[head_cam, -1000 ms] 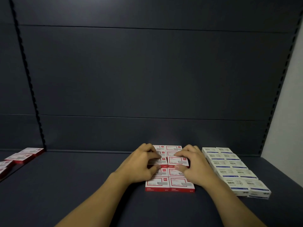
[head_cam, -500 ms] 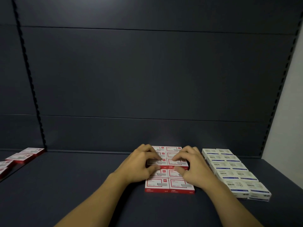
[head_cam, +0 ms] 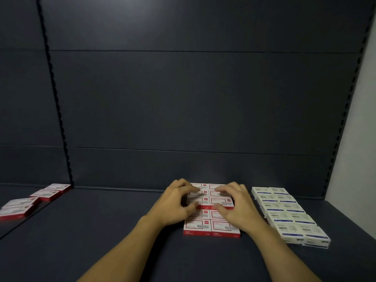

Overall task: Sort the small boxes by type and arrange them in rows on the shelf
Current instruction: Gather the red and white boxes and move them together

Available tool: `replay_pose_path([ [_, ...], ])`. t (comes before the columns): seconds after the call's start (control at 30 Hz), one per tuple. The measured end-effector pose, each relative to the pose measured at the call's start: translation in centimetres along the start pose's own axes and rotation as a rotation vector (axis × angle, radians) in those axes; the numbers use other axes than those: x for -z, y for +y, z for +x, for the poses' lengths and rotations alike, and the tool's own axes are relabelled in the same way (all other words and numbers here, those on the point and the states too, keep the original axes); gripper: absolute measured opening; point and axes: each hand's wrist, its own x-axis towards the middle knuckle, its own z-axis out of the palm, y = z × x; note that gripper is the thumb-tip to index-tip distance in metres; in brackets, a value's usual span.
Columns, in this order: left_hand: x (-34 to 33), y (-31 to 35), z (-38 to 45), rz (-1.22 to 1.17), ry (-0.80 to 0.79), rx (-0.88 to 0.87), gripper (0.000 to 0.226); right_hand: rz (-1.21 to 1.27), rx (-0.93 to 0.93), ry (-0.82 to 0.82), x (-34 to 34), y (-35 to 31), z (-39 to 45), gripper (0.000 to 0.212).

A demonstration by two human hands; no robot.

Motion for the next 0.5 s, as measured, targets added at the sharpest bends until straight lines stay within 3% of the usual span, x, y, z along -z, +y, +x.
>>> replay_pose_path([
  [0.2,4.3,-0.3,-3.4,0.176,0.029,0.173,0.037,-0.045,-0.038,-0.011,1.2,-2.4,-0.2,0.046],
  [0.33,8.5,-1.8,-7.4,0.29,0.042,0.388,0.04,-0.163,0.019,-0.154,1.0,-4.8,0.2,0.051],
  [0.5,12.9,-2.6,-12.1,0.437,0.044,0.539,0.04,-0.289,0.101,-0.298,0.3,-8.3,1.2,0.05],
])
